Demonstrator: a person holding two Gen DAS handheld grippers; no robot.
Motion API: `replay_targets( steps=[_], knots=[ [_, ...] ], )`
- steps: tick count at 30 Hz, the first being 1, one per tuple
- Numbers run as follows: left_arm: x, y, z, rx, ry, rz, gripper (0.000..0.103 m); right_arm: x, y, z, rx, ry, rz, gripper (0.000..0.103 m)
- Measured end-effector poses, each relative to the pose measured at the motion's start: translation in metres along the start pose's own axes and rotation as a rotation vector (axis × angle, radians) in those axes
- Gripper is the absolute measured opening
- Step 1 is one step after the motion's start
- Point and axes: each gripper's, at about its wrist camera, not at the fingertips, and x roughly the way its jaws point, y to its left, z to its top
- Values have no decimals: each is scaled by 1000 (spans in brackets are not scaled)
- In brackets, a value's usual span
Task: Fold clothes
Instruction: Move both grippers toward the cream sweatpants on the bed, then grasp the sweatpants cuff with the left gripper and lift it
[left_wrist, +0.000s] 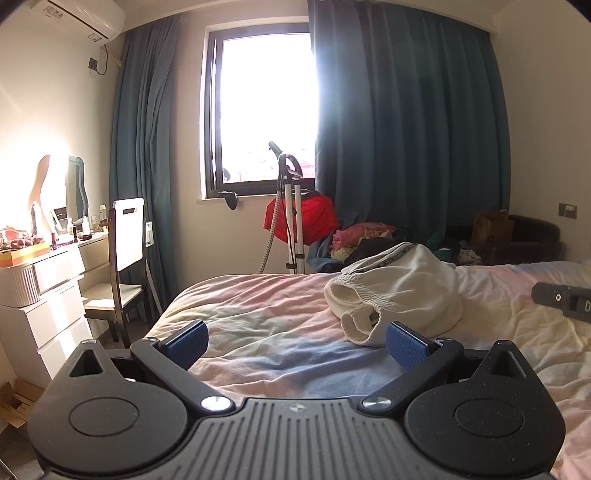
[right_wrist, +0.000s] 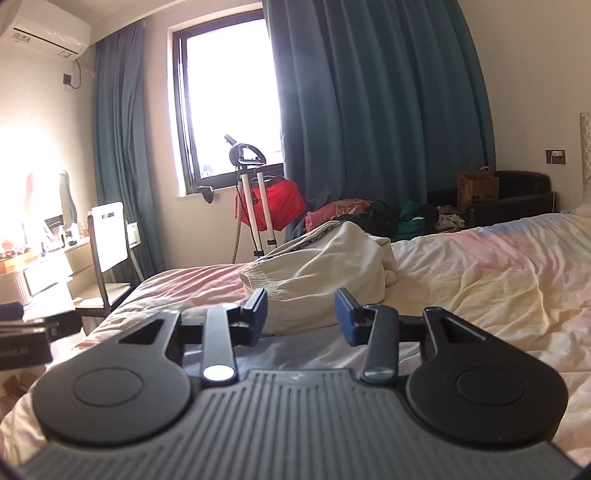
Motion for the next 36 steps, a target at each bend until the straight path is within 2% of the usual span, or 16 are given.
replay_targets(
  steps=[4,9,14,16,18,20,24,26,29,31,36],
  knots=[
    [4,1,-3,6,5,0,103,10,-2,30,42,-32,-27,31],
    [9,2,-7,14,11,0,103,24,-1,68,43,-71,-12,32],
    [27,8,-3,-13,21,-21,103,35,-10,76,86,-86,-27,34],
    [43,11,4,-37,44,-62,103,38,-16,71,99,-95,-37,51],
    [63,11,14,-62,74,-94,103,40,-24,63,108,-108,-37,103],
    [84,6,24,-57,90,-119,103,43,-35,56,122,-105,-28,103],
    [144,-19,44,-16,82,-193,103,54,-53,44,145,-55,-81,103],
    [194,-28,47,-24,128,-214,103,59,-63,36,171,-24,-105,103],
    [279,-39,45,-92,230,-232,103,72,-79,22,242,21,-113,103],
    [335,-41,38,-163,299,-204,103,82,-89,14,281,44,-114,103],
    [412,-40,32,-293,379,-190,95,122,-103,-15,315,106,-154,103]
  ],
)
